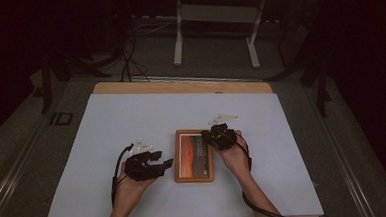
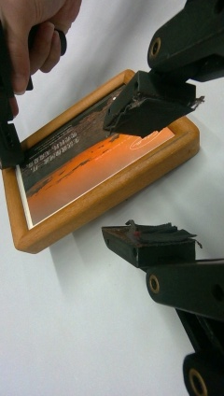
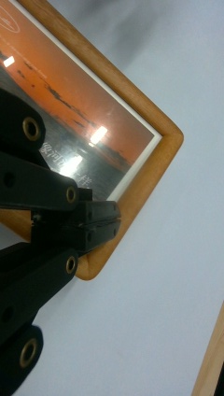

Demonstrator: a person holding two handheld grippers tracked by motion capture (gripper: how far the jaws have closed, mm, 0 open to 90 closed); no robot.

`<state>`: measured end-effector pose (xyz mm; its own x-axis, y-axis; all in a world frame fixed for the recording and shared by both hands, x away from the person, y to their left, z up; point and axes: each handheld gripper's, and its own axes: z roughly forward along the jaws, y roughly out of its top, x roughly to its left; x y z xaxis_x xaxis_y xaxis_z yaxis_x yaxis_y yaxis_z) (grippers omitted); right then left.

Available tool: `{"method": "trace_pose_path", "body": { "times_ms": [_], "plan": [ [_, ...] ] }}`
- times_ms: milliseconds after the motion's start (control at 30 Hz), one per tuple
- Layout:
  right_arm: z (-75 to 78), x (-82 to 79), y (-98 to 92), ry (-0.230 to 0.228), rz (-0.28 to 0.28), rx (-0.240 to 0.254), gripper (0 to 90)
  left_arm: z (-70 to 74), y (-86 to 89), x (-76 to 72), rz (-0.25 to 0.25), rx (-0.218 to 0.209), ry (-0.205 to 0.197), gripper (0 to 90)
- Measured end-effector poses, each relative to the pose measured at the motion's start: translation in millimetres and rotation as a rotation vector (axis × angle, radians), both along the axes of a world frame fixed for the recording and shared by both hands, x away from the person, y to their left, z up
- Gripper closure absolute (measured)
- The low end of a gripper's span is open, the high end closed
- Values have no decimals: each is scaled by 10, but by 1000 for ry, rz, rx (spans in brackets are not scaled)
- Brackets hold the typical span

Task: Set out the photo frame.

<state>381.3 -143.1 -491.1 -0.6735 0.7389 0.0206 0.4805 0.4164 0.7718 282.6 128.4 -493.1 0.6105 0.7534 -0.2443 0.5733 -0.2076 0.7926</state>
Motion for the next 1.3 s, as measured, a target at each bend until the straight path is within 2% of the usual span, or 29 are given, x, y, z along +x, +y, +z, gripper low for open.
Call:
{"method": "trace_pose_path", "body": {
  "times_ms": [367,533,700,800,967,1300],
  "plan": [
    [1,4,-51,2,-14,-5,900,-6,-15,-8,1,-1,0,438],
    [-24,4,-88,11,-26,18,900,4,-3,-12,1,-17,-4,436],
    [-38,8,-119,21,-34,17,900,7,-11,-13,-5,-39,-1,426],
    [-47,8,-131,24,-39,21,900,4,-15,-11,-9,-36,0,426],
    [-74,25,-174,32,-48,23,900,-2,-43,-17,-20,-5,-3,433],
    [-179,63,-264,54,-78,-9,900,-2,-105,-32,-51,1,3,432]
  ]
}}
